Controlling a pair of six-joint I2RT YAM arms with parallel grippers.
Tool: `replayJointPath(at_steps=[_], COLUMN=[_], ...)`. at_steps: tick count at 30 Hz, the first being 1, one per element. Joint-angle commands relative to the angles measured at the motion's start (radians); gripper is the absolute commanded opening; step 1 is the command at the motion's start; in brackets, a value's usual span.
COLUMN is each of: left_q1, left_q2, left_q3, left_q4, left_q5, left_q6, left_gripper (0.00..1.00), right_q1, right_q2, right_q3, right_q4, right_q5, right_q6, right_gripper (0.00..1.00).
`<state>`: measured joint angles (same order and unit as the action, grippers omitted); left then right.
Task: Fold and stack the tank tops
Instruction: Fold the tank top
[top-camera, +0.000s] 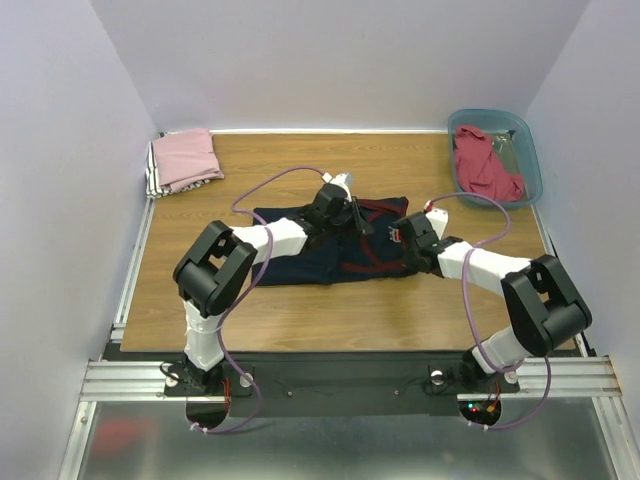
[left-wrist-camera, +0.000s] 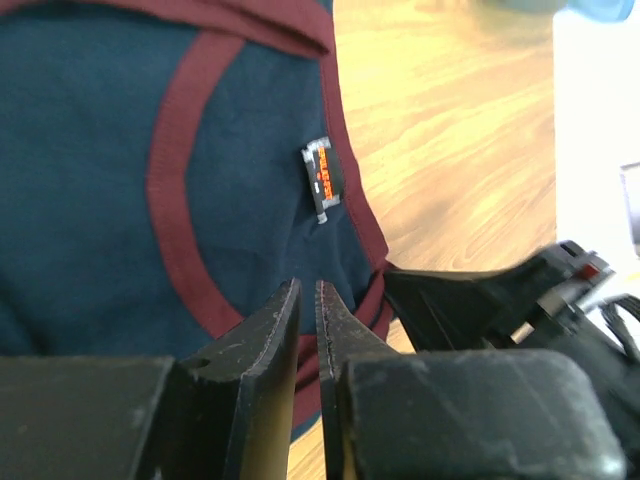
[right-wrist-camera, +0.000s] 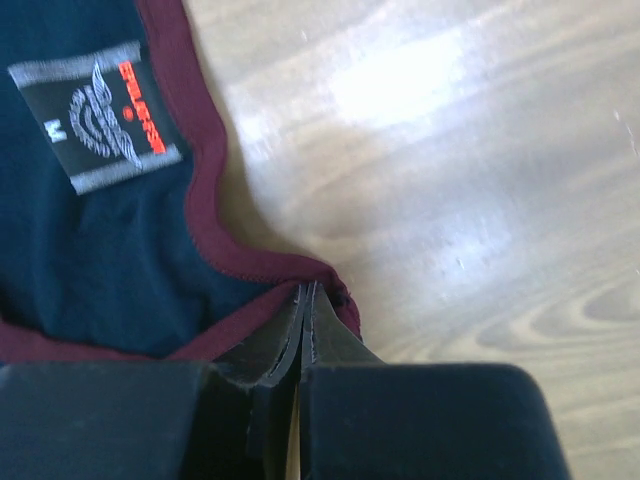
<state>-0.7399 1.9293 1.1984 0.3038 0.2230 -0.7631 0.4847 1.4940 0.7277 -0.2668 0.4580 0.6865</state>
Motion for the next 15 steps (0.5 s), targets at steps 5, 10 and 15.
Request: replayJointPath(at_steps=[5,10,15], left_q1=[0.068,0.129,0.204], left_q2=[-0.190,-0.321,-0.449], left_q3=[-0.140,-0.253,-0.342], left_q4=[0.044,0.035,-0.012], left_q5=[-0.060,-0.103,-0.172], left_q6=[0.008,0.005,-0.016], left_gripper=[0.24,0.27,0.36], right_q1=[-0.050,-0.074,-0.078], right_q2=[0.052,0.087,0.035], right_q3=[0.050,0.068,0.064], right_q4=[0.028,0.028,0.026], right_q5=[-0.025,-0.025,-0.039], right_q6=[-0.050,-0.077,-0.079], right_gripper=[0.08,0.24,0.52])
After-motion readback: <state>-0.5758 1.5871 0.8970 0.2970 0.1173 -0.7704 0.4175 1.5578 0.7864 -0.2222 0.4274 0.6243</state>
